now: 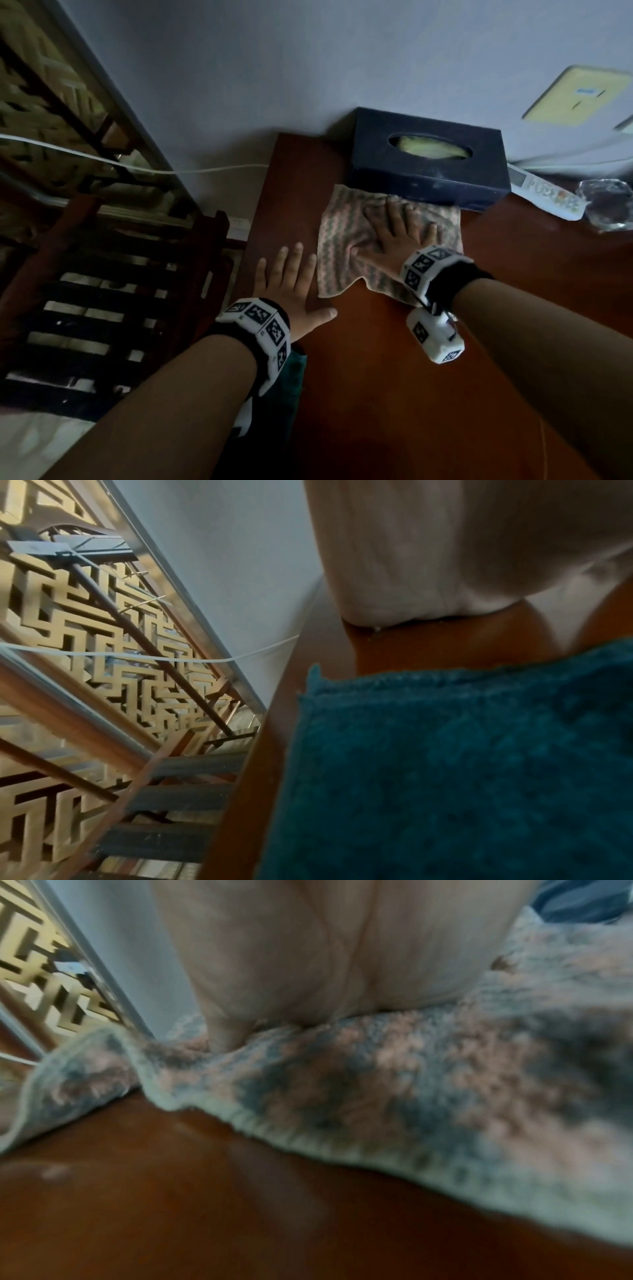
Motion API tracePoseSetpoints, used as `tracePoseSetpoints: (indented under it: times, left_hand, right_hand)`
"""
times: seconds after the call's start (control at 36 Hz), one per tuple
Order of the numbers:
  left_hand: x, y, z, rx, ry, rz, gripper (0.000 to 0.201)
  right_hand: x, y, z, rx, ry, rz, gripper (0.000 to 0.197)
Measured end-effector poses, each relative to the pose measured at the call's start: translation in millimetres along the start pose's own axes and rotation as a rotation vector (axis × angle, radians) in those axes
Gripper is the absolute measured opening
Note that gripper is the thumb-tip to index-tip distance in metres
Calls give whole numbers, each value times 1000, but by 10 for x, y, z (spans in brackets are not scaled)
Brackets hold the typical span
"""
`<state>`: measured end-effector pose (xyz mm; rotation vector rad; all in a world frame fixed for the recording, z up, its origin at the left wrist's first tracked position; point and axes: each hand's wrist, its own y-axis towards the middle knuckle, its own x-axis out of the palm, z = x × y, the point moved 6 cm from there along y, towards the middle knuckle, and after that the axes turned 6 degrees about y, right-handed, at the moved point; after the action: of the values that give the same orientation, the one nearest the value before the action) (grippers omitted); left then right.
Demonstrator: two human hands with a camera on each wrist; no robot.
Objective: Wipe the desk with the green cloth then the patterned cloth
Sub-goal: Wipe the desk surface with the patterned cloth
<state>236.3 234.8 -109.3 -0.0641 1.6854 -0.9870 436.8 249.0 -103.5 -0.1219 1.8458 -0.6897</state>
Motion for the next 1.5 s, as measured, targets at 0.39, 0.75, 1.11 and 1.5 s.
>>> tracePoseSetpoints:
  times: [0.39,0.75,1.11,1.5]
  left_hand:
    - [12,17,4,-15,22,-18,91]
    - [-21,-11,17,-23,54,0,87]
    - [8,22,15,-14,21,23,91]
    - [7,32,-1,-17,23,5,93]
  right_hand:
    - [596,-897,78,61,-68,-48,89]
    - [972,-1442,95,-11,7,-17,79]
    - [260,-392,127,91,26,-3,77]
    - [350,-571,88,84,26,3,84]
